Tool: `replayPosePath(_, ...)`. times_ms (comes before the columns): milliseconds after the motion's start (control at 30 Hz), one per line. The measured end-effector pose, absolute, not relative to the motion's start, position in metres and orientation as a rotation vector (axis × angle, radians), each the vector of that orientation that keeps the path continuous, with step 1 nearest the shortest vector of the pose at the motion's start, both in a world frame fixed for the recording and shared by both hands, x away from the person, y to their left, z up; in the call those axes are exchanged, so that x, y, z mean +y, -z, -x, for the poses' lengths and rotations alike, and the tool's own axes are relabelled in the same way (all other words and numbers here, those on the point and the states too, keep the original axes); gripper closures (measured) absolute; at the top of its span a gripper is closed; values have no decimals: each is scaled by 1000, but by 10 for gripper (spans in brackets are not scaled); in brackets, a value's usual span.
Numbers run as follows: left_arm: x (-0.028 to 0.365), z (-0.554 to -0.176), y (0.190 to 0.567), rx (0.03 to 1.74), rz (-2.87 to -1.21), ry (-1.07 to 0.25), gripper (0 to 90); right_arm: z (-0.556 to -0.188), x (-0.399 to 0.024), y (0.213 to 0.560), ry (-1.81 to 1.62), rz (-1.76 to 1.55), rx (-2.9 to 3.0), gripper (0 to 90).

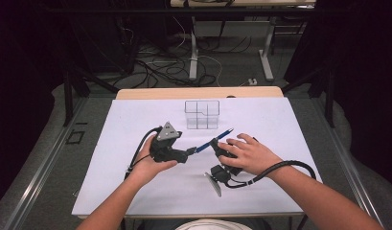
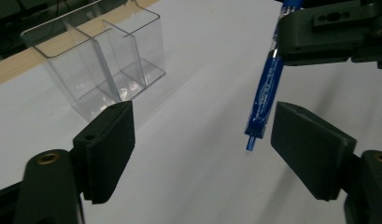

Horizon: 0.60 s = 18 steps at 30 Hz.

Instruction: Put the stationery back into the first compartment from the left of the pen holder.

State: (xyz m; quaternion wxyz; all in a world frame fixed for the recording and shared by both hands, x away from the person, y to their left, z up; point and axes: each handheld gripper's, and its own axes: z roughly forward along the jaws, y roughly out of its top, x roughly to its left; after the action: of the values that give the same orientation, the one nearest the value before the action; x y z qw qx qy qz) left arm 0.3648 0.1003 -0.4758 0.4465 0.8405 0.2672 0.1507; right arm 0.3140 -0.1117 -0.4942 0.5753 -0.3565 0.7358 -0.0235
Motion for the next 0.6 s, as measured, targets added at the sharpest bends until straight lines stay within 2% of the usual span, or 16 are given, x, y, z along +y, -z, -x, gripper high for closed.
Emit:
replayPosePath(233,83,-364,474,541,-2161,-397,359,-314,-111,494,43,843,1720,796)
replayPosePath(467,74,-367,472,456,-2250,-436,395,-312,-110,496,59,830,1723,796)
replayPosePath(600,70,-369,471,423,-2278,-440,450,-312,-110,495,59,834,1719,796)
